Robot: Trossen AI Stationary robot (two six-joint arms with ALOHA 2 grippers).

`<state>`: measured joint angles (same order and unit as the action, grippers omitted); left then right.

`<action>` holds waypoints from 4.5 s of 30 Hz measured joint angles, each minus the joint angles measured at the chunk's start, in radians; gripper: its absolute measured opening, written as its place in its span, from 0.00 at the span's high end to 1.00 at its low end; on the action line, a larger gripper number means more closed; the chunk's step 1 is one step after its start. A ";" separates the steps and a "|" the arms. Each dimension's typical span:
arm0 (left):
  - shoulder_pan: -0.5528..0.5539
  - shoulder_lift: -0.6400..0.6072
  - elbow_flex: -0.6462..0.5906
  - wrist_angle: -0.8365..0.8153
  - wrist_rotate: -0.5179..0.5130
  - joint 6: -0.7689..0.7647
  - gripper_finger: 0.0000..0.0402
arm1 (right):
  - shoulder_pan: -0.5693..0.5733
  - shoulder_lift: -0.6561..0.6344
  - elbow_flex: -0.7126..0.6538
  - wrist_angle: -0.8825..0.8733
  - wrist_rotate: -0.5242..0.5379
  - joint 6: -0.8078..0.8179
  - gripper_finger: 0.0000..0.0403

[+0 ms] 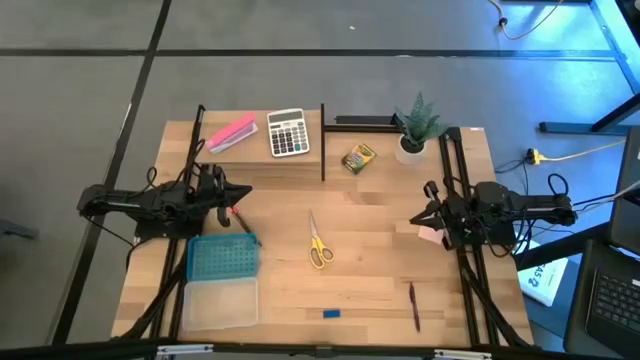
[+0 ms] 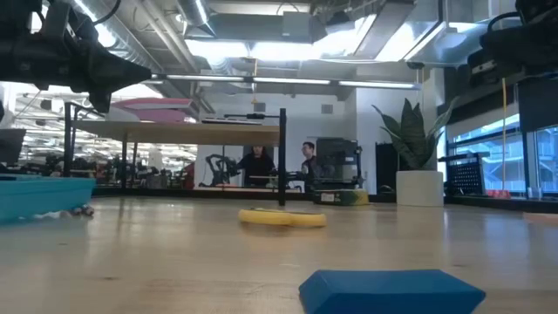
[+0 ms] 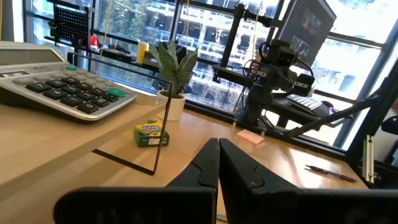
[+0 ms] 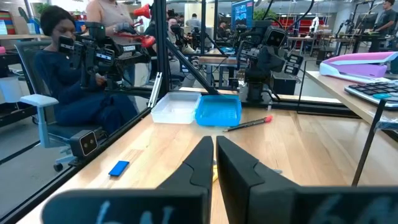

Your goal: Pack school essentials

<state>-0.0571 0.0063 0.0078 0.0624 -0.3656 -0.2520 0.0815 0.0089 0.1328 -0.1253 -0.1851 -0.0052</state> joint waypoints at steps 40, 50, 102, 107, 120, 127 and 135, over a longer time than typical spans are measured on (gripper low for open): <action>0.000 0.000 0.000 0.000 0.000 0.000 1.00 | 0.000 0.118 0.112 0.037 0.400 -0.052 0.99; 0.000 0.000 0.000 0.000 0.000 0.000 1.00 | 0.000 0.578 0.535 -0.237 0.564 0.011 1.00; -0.210 1.089 1.199 -1.051 0.054 -0.147 1.00 | 0.092 1.453 1.386 -1.100 0.097 0.400 0.97; -0.231 1.077 1.199 -1.061 0.052 -0.134 1.00 | 0.095 1.511 1.386 -1.097 0.103 0.503 0.88; -0.252 1.078 1.199 -1.085 0.053 -0.131 1.00 | 0.081 1.666 1.386 -0.913 0.086 0.801 0.60; -0.252 1.078 1.199 -1.085 0.053 -0.130 1.00 | 0.082 1.806 1.386 -0.838 0.078 0.946 0.58; -0.252 1.078 1.199 -1.085 0.053 -0.130 1.00 | 0.076 1.950 1.385 -0.676 0.078 0.938 0.58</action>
<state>-0.3092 1.0840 1.2068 -1.0222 -0.3127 -0.3820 0.1573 1.9588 1.5181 -0.8017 -0.1066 0.9327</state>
